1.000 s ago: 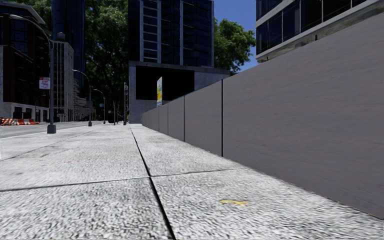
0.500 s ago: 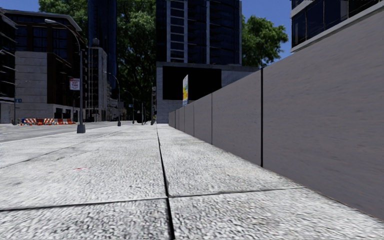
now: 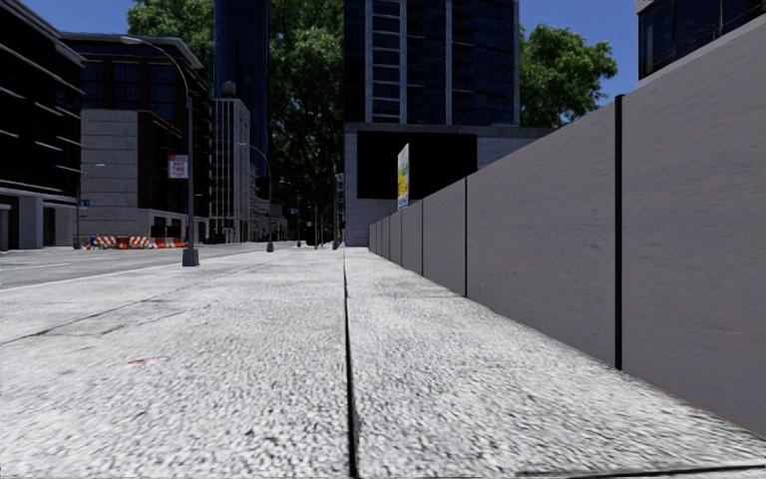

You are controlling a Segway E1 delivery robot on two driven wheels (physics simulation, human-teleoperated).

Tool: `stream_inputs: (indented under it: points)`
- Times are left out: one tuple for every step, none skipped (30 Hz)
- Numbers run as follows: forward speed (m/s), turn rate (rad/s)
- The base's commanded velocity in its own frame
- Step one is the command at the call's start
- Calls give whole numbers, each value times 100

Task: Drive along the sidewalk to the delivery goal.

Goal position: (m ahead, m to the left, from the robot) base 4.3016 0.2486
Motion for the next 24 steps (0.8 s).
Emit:
stream_inputs:
  points:
    - [159,0]
    - [159,0]
    - [159,0]
    - [159,0]
    - [159,0]
    - [159,0]
    - [159,0]
    - [159,0]
    - [159,0]
    - [159,0]
    - [159,0]
    - [159,2]
    - [156,17]
    - [156,17]
    - [154,25]
    - [151,32]
    - [149,35]
    - [149,35]
    - [148,36]
    - [148,36]
    - [148,37]
    - [148,37]
    - [148,35]
    - [148,0]
